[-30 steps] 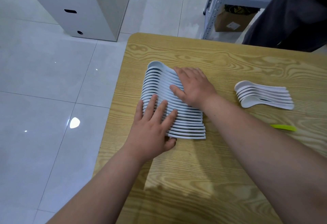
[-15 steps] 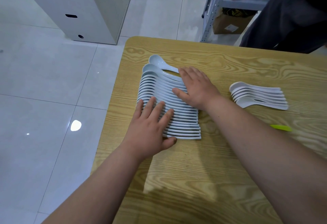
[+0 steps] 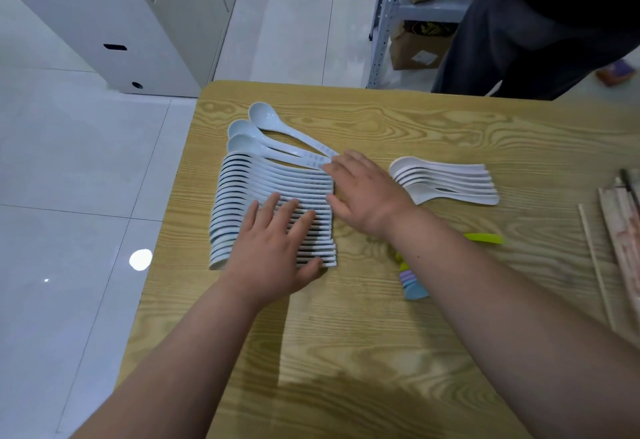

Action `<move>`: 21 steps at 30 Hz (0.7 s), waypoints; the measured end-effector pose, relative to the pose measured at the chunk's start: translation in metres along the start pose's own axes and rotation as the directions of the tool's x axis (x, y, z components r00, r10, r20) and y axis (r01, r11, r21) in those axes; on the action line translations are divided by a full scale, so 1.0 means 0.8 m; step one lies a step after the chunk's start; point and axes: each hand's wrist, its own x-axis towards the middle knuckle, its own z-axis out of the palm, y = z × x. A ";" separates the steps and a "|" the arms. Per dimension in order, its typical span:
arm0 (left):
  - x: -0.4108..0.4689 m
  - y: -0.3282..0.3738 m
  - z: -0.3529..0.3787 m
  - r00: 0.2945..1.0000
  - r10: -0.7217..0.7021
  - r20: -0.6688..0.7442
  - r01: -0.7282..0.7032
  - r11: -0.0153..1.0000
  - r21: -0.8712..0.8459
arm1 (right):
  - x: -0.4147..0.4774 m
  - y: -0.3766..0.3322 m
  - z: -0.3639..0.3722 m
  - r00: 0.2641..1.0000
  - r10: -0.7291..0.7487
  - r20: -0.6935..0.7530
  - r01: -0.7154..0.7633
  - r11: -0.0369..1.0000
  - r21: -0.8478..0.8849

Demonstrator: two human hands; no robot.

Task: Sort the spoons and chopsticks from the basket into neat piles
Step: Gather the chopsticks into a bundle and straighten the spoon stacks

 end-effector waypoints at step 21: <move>0.058 0.218 0.059 0.968 -0.002 -0.251 -0.118 0.879 -0.461 | -0.284 0.186 0.038 0.980 0.068 -0.185 -0.067 0.998 0.011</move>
